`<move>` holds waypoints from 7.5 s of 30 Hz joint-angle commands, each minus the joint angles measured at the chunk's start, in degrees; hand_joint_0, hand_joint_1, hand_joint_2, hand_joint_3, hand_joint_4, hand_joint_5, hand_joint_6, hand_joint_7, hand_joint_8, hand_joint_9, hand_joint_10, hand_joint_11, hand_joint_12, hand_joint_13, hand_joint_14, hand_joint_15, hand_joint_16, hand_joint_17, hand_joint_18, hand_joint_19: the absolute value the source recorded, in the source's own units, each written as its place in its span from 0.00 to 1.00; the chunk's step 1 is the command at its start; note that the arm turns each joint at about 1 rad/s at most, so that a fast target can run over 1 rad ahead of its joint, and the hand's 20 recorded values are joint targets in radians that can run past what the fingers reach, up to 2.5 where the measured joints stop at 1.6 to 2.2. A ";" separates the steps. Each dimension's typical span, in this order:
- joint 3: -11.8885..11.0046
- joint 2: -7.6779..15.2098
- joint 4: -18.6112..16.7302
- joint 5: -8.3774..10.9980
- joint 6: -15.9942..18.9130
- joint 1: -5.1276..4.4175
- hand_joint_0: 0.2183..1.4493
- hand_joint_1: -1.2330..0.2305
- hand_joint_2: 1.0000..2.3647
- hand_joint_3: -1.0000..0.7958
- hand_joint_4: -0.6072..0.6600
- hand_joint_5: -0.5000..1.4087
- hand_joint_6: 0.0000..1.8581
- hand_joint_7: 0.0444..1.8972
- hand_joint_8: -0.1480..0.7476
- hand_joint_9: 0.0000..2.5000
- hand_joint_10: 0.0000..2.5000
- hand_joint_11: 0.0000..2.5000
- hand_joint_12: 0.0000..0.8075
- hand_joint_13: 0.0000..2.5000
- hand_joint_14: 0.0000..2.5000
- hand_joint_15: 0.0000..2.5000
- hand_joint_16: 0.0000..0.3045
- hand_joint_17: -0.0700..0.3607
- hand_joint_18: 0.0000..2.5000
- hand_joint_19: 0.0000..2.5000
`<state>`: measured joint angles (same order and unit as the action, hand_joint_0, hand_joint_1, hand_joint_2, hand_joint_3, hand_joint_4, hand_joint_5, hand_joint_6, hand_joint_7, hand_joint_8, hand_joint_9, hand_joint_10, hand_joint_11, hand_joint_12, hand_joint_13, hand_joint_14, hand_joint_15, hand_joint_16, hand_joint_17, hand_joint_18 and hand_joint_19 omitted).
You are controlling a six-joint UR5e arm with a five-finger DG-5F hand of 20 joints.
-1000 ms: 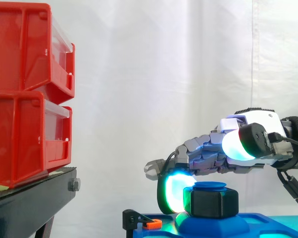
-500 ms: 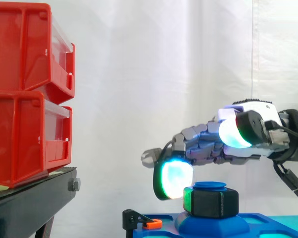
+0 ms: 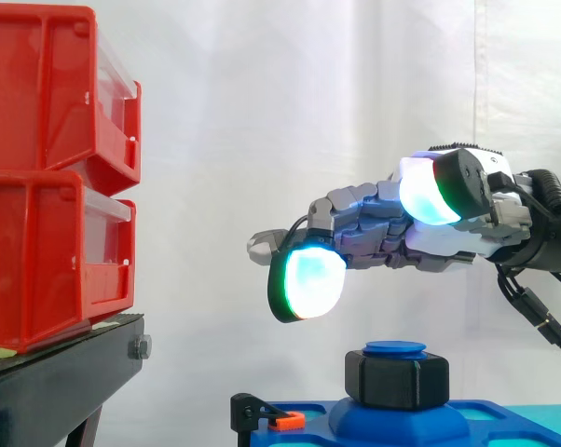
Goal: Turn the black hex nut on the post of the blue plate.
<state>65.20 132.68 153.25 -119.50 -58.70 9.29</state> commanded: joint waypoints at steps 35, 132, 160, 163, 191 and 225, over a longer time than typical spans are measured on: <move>4.77 0.47 -2.96 4.36 0.69 -2.26 0.24 0.68 0.00 0.28 0.71 0.17 0.27 0.58 0.45 0.08 0.00 0.00 0.44 0.00 0.00 0.00 0.16 0.41 0.00 0.06; 3.45 0.47 -1.55 4.10 0.16 -2.61 0.24 0.68 0.00 0.28 0.72 0.17 0.27 0.56 0.45 0.08 0.00 0.00 0.44 0.00 0.00 0.00 0.16 0.41 0.00 0.06; 4.85 0.47 -2.17 4.01 0.08 -2.00 0.24 0.68 0.00 0.28 0.72 0.17 0.27 0.55 0.45 0.08 0.00 0.00 0.44 0.00 0.00 0.00 0.16 0.42 0.00 0.06; 4.85 0.47 -2.17 4.01 0.08 -1.91 0.24 0.68 0.00 0.28 0.72 0.17 0.27 0.55 0.45 0.08 0.00 0.00 0.44 0.00 0.00 0.00 0.16 0.41 0.00 0.06; 4.94 0.47 -1.81 3.13 -0.28 -0.85 0.24 0.68 0.00 0.28 0.72 0.17 0.27 0.54 0.45 0.08 0.00 0.00 0.44 0.00 0.00 0.00 0.16 0.41 0.00 0.06; 6.79 0.47 -5.77 2.78 1.04 -0.85 0.25 0.36 0.00 0.28 0.70 0.15 0.27 0.63 0.44 0.08 0.00 0.00 0.43 0.01 0.00 0.00 0.16 0.41 0.00 0.06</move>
<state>71.98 133.15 147.58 -116.69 -57.58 8.44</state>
